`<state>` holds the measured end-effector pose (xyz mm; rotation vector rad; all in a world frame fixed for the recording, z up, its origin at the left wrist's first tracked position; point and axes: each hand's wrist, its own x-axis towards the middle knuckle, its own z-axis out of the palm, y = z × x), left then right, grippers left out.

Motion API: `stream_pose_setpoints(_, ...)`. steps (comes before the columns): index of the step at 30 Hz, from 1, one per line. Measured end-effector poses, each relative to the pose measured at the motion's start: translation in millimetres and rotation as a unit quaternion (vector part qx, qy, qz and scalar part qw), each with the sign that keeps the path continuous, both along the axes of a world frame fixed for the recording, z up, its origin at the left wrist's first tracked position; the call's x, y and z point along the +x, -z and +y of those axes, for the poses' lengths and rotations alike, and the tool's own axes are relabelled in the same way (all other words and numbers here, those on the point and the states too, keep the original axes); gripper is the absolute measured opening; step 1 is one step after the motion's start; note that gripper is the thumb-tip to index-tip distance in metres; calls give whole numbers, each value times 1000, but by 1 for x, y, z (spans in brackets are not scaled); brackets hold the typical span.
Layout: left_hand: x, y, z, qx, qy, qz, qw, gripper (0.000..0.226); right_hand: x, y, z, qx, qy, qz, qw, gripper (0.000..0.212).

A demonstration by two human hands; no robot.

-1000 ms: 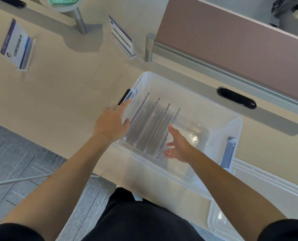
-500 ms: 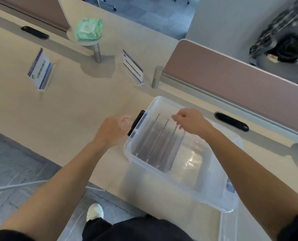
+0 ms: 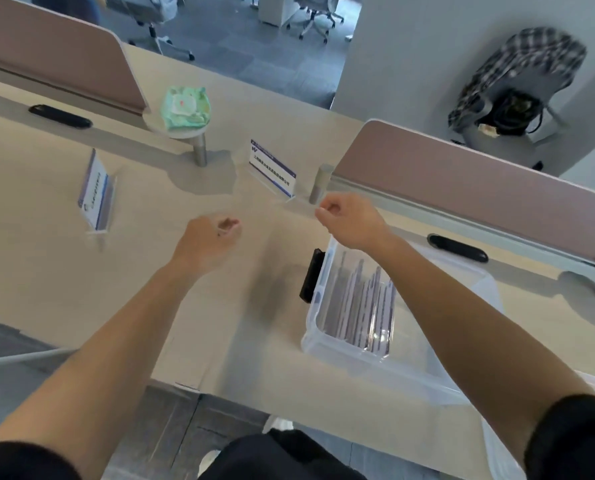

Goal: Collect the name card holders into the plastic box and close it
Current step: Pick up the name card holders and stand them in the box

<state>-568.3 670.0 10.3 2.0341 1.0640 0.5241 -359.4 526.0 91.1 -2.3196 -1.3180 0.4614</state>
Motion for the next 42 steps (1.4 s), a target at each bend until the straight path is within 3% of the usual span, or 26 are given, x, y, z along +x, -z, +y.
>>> stream_pose_setpoints(8,28,-5,79,14,-29,104,994,19,47,22,58,54,30,25,998,15)
stream_pose_setpoints(14,66,-2,155,25,-48,147,988,27,71,43,147,11,42,6,999,18)
stream_pose_setpoints(24,181,46,285,138,131,184,964,46,108,95,271,-108,109,-77,985,31)
stream_pose_setpoints(31,269,101,329,253,249,212,911,55,147,152,309,-169,109,-78,976,39)
stream_pose_setpoints(34,296,125,336,291,282,230,885,48,161,175,316,-195,94,-68,974,36)
stream_pose_setpoints(38,310,138,339,318,310,281,851,25,175,190,317,-221,70,-73,970,11)
stream_pose_setpoints(42,312,123,340,329,335,319,823,6,179,188,312,-204,57,-66,975,17)
